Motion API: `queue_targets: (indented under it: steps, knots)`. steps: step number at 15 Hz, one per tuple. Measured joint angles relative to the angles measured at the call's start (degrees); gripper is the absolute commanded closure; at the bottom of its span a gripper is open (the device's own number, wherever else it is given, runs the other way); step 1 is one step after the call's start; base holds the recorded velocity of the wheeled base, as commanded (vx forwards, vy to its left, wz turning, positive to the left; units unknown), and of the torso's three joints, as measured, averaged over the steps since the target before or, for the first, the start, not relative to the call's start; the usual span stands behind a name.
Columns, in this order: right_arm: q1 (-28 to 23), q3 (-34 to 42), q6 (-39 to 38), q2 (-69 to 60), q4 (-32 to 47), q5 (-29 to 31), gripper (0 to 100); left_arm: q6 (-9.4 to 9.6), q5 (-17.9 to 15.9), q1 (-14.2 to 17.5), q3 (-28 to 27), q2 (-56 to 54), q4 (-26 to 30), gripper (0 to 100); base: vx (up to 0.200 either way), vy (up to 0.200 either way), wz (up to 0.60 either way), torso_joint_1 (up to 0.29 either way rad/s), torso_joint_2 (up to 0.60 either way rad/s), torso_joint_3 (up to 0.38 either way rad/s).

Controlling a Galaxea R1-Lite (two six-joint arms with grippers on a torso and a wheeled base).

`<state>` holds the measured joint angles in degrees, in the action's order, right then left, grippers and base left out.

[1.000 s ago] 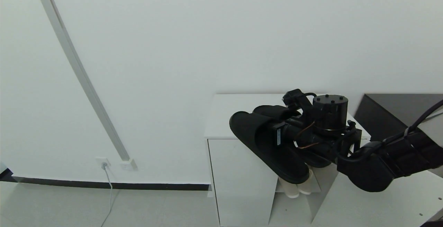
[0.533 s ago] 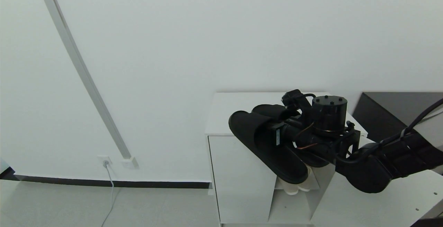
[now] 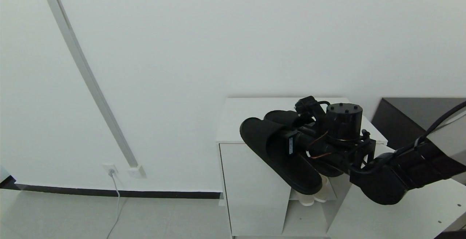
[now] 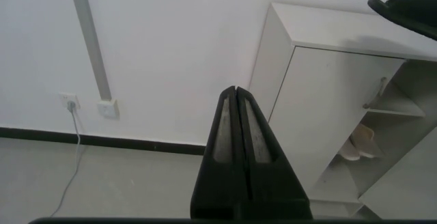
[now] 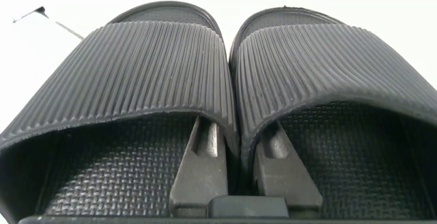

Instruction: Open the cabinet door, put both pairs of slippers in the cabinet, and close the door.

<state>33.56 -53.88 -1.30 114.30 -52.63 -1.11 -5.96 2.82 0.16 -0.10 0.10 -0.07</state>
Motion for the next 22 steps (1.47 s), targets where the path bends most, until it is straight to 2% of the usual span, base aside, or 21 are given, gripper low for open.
queue_targets:
  steps: [9,18,22]
  knots:
    - [0.1,0.9,1.1,0.5,-1.0,0.2,100,0.0,0.0,0.0,0.0,0.0,0.0,100,0.0,-0.2,0.0,0.005,0.0,0.003]
    - [1.7,1.7,1.1,0.7,-2.6,3.2,100,-0.13,0.0,0.0,0.0,0.0,0.0,100,0.0,-0.2,0.0,0.003,0.0,0.001]
    - [2.7,2.4,0.8,0.6,-3.8,3.5,100,-0.24,0.0,0.1,0.0,0.0,0.0,100,0.0,0.0,0.0,0.0,0.0,0.0]
